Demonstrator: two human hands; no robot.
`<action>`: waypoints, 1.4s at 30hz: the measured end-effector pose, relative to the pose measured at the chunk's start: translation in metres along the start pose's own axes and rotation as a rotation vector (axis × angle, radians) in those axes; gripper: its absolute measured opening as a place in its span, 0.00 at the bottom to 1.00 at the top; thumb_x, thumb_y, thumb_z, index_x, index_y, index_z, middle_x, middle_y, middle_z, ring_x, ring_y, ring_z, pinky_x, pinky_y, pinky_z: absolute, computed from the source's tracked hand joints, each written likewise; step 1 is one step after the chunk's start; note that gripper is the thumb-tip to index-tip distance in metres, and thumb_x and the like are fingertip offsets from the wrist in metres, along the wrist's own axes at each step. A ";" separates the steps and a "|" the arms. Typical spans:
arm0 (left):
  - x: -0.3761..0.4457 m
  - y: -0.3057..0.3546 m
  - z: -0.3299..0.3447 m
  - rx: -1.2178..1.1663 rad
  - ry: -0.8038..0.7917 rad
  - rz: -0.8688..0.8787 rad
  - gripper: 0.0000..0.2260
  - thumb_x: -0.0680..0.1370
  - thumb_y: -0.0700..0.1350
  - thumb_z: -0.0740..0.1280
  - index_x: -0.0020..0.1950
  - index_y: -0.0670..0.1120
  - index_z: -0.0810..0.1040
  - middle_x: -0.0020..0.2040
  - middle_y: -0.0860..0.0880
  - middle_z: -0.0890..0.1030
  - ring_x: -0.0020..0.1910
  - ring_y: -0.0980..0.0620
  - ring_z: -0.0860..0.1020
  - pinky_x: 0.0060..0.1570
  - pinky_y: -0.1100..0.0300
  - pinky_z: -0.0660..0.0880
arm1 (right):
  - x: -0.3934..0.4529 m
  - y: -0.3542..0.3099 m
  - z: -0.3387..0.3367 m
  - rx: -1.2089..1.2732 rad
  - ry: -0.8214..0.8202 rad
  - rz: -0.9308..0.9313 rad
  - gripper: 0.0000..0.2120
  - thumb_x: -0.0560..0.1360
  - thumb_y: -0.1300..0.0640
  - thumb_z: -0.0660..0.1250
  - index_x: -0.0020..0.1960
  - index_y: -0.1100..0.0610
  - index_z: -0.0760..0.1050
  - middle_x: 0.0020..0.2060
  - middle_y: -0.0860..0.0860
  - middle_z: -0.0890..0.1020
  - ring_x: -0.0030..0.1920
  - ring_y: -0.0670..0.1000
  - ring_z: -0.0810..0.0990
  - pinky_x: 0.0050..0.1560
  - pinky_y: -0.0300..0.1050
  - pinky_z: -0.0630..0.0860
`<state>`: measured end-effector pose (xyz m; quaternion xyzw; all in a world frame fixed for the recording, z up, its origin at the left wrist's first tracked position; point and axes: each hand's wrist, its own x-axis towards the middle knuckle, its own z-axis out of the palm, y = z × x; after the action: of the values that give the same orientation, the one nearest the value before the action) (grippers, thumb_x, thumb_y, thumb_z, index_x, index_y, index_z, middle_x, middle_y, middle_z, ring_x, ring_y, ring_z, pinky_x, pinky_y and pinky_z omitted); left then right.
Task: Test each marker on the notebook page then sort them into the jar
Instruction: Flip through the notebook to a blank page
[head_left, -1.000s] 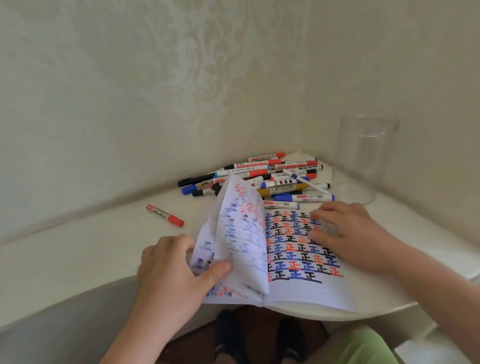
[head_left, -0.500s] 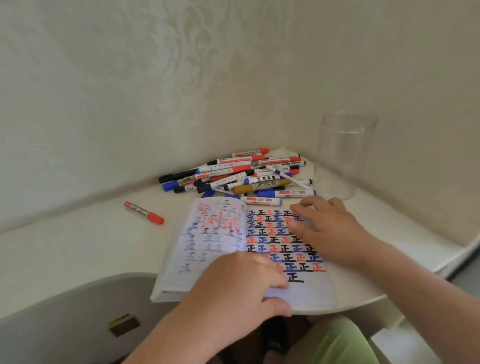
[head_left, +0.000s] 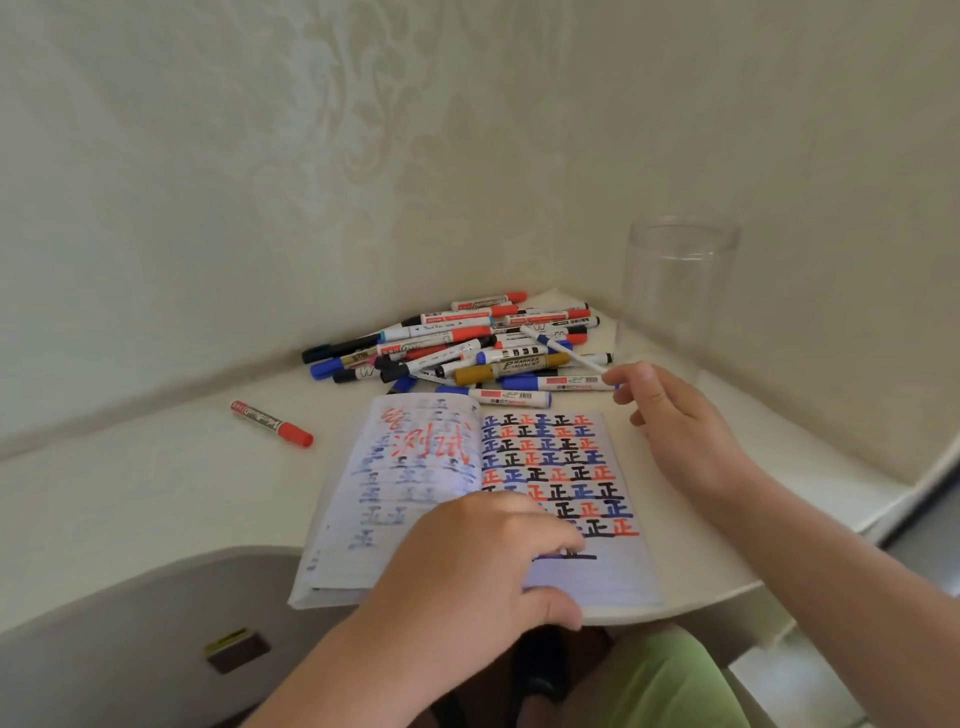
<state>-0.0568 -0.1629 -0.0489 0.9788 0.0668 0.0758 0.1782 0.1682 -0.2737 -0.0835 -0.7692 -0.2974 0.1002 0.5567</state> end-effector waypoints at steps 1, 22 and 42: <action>0.001 0.001 -0.001 -0.020 -0.012 -0.018 0.24 0.73 0.65 0.72 0.69 0.66 0.75 0.58 0.63 0.80 0.58 0.62 0.74 0.59 0.58 0.75 | 0.000 0.000 0.000 0.009 0.003 -0.007 0.19 0.86 0.38 0.52 0.57 0.40 0.81 0.54 0.44 0.81 0.53 0.43 0.77 0.62 0.51 0.74; -0.029 -0.019 -0.009 -1.341 0.448 -0.540 0.11 0.69 0.47 0.76 0.46 0.42 0.88 0.51 0.40 0.87 0.50 0.44 0.86 0.56 0.43 0.80 | -0.022 -0.011 0.015 -0.372 -0.338 -0.518 0.09 0.79 0.53 0.71 0.58 0.44 0.82 0.49 0.37 0.82 0.52 0.44 0.80 0.51 0.35 0.76; -0.036 -0.029 -0.011 -0.438 0.570 -0.460 0.30 0.63 0.84 0.57 0.26 0.57 0.71 0.21 0.57 0.67 0.24 0.58 0.66 0.26 0.65 0.62 | -0.031 -0.062 0.024 -0.071 -0.417 -0.335 0.35 0.73 0.20 0.52 0.55 0.43 0.85 0.50 0.43 0.85 0.55 0.47 0.82 0.60 0.51 0.78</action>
<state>-0.0972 -0.1380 -0.0539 0.8173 0.3123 0.3139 0.3688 0.1101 -0.2599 -0.0404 -0.6910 -0.5319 0.1524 0.4651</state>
